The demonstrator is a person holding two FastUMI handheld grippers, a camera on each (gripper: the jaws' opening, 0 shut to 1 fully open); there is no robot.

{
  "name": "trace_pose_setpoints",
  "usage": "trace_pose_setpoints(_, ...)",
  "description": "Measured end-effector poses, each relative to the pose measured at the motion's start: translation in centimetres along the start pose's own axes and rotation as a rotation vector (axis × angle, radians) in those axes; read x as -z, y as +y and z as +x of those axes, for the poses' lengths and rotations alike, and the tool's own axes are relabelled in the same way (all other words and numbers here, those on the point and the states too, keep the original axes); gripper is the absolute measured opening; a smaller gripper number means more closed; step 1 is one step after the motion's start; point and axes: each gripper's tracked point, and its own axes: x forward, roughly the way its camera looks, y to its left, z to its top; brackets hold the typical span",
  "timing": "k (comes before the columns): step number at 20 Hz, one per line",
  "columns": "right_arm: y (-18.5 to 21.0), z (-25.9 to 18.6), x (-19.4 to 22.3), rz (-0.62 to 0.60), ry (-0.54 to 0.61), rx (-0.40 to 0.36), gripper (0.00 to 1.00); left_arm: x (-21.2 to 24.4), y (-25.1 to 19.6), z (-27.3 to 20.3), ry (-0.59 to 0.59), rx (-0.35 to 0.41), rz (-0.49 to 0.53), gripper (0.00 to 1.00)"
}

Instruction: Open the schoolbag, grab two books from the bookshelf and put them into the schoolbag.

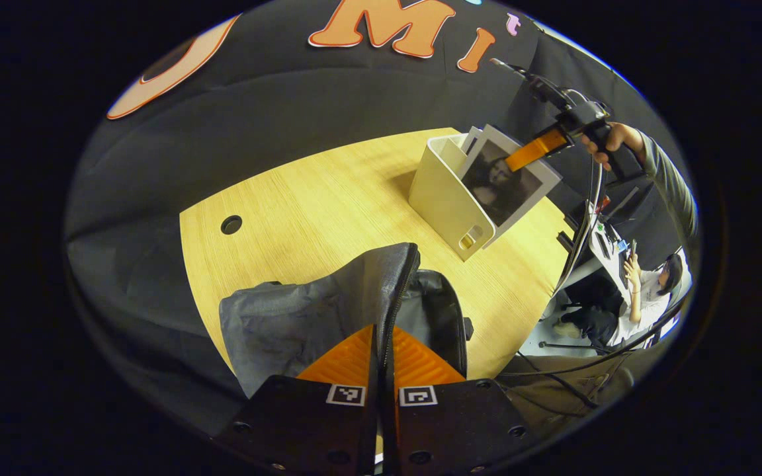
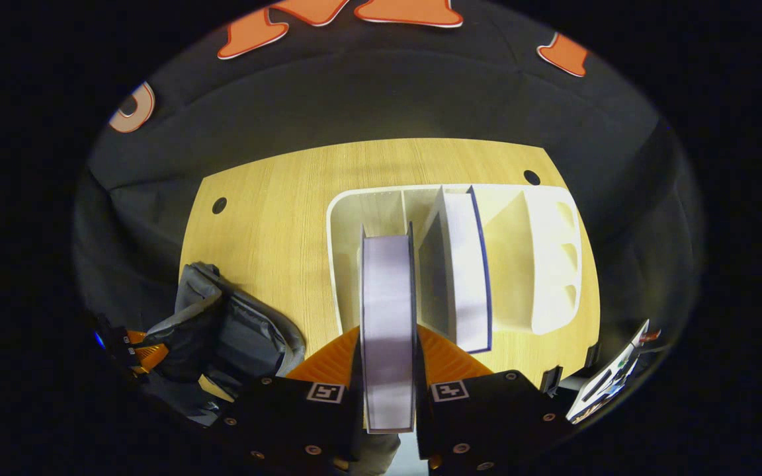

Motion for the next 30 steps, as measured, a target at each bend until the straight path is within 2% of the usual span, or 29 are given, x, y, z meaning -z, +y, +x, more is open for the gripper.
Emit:
trace_pose_setpoints(4, -0.8, -3.8, 1.2, 0.055, -0.052, -0.066, 0.31, -0.1, -0.1, 0.1, 0.004, 0.002, -0.005, 0.05)
trace_pose_setpoints(8, -1.6, -6.1, 4.0, 0.088, -0.077, -0.097, 0.31, -0.3, -0.1, 0.3, 0.011, 0.005, -0.004, 0.05)
trace_pose_setpoints(19, -1.7, -8.4, 11.6, 0.228, -0.086, -0.215, 0.31, -0.5, -0.5, 0.9, 0.008, 0.004, -0.004, 0.05)
trace_pose_setpoints(24, -1.1, -7.8, 14.3, 0.289, -0.080, -0.260, 0.29, -0.4, -0.6, 0.5, 0.006, -0.002, -0.004, 0.05)
trace_pose_setpoints(26, -0.3, -7.7, 15.0, 0.320, -0.086, -0.299, 0.29, -0.5, -0.7, 0.6, 0.005, -0.005, -0.009, 0.05)
trace_pose_setpoints(30, 3.0, -8.4, 15.1, 0.379, -0.110, -0.433, 0.29, -0.6, -1.1, 0.7, -0.003, -0.010, -0.011, 0.05)
